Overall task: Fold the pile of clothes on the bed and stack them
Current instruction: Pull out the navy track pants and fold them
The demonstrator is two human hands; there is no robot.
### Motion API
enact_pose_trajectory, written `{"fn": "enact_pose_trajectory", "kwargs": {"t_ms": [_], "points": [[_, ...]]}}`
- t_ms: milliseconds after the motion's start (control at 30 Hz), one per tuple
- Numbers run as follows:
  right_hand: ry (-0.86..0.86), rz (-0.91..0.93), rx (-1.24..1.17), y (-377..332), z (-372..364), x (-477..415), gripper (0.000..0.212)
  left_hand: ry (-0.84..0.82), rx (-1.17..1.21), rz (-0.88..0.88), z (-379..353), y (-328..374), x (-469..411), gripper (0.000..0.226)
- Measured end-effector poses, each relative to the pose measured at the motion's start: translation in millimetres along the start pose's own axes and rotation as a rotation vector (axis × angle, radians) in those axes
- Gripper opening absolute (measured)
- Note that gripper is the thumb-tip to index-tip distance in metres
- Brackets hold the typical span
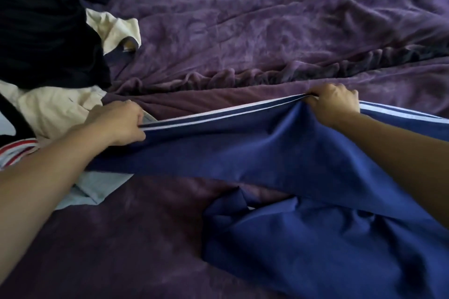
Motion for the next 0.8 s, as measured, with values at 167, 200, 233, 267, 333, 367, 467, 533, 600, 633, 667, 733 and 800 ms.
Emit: {"fn": "enact_pose_trajectory", "kwargs": {"t_ms": [167,200,233,267,333,367,467,533,600,633,667,733,800], "points": [[0.132,0.006,0.008,-4,-8,28,0.042,0.454,-0.036,0.081,19,-30,-17,0.018],[0.172,0.056,-0.004,-11,-9,40,0.045,0.49,-0.004,0.132,19,-44,-19,0.023],[0.201,0.112,-0.026,-20,-11,53,0.047,0.527,0.045,0.188,18,-57,-18,0.027],[0.221,0.164,-0.048,-27,-13,66,0.049,0.558,0.096,0.227,17,-67,-15,0.03],[0.255,0.221,-0.102,-38,-19,96,0.046,0.588,0.179,0.186,7,-63,-2,0.03],[0.271,0.231,-0.145,-41,-21,113,0.04,0.59,0.237,0.088,-1,-48,7,0.027],[0.235,0.31,-0.322,-50,-33,165,0.022,0.434,0.439,-0.389,-48,30,58,0.026],[0.112,0.42,-0.359,-56,-46,203,0.029,0.143,0.442,-0.645,-102,86,101,0.046],[-0.128,0.522,-0.264,-59,-73,234,0.05,-0.246,0.243,-0.671,-171,115,135,0.076],[-0.271,0.536,-0.178,-55,-90,246,0.061,-0.353,0.157,-0.653,-197,120,147,0.077],[-0.381,0.529,-0.107,-49,-104,255,0.064,-0.361,0.124,-0.647,-212,124,155,0.066],[-0.419,0.496,-0.1,-37,-113,259,0.039,-0.296,0.159,-0.66,-214,130,161,0.037],[-0.297,0.366,-0.231,-20,-98,246,0.014,-0.17,0.365,-0.676,-192,129,162,0.024]]}}
Point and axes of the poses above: each hand's wrist, its own x-axis away from the middle knuckle, its own z-axis out of the back of the hand, y = z × x, the point moved 8 cm from there along -x, towards the middle knuckle, and after that the axes turned 11 degrees about x, right-handed, at the moved point
